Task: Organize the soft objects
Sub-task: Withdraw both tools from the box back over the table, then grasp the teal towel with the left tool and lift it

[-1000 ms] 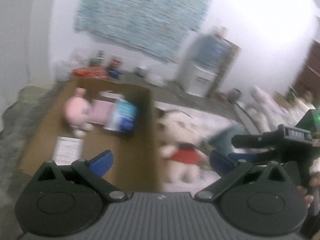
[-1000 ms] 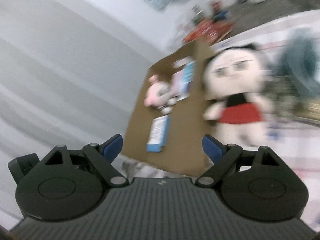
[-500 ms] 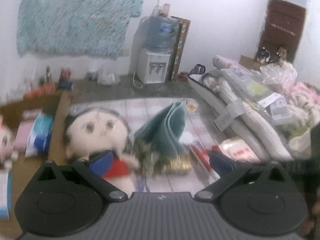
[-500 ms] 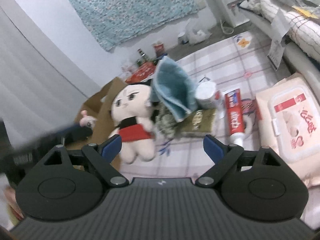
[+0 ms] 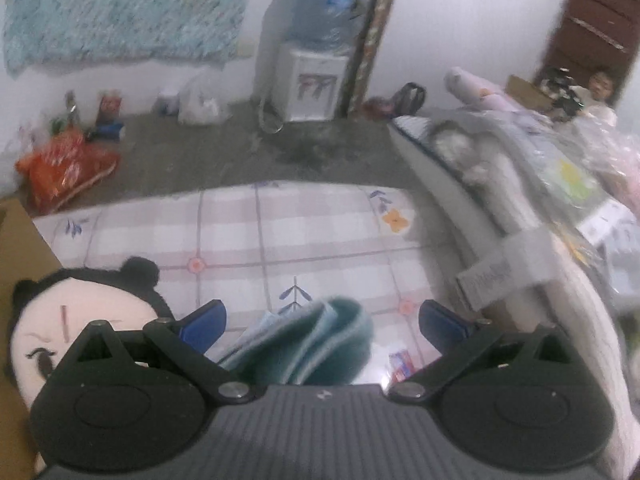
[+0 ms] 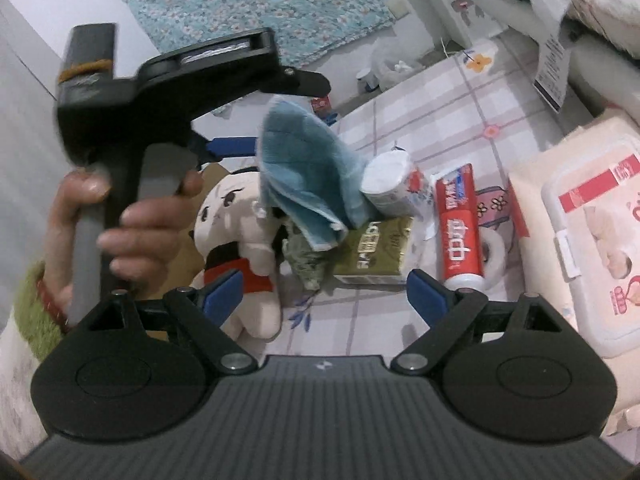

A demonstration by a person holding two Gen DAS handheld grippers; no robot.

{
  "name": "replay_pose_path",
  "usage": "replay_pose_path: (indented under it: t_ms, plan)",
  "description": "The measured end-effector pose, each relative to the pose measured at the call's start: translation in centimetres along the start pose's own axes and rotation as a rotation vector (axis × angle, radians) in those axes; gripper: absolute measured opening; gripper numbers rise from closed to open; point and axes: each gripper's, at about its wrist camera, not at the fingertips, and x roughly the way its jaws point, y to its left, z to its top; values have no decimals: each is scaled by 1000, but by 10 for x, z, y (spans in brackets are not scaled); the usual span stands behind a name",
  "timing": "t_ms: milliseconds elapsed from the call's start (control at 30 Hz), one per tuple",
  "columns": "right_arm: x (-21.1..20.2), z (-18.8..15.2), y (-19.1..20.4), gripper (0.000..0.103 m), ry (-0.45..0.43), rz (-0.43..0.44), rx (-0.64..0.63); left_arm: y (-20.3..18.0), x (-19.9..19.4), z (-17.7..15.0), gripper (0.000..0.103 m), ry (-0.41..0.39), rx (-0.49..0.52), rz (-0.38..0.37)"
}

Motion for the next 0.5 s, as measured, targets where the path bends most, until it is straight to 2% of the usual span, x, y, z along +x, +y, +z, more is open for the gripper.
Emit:
replay_pose_path:
  t_ms: [100, 133, 200, 267, 300, 400, 500]
  plan:
    - [-1, -1, -8, 89, 3, 4, 10, 2, 24, 5, 82, 42, -33, 45]
    - [-2, -1, -10, 89, 2, 6, 12, 3, 29, 4, 72, 58, -29, 61]
    - [-4, -1, -13, 89, -2, 11, 15, 8, 38, 0, 59, 111, -29, 77]
    - [-3, -1, -15, 89, -2, 13, 23, 15, 44, -6, 26, 159, -64, 65]
    - [-3, -1, -15, 89, -2, 14, 26, 18, 43, -8, 19, 171, -82, 65]
    - [-4, -3, -15, 89, -11, 8, 24, 27, 33, -15, 15, 185, -115, 64]
    - [-7, -5, -15, 89, -27, -3, 25, 29, 12, -16, 14, 154, -135, 58]
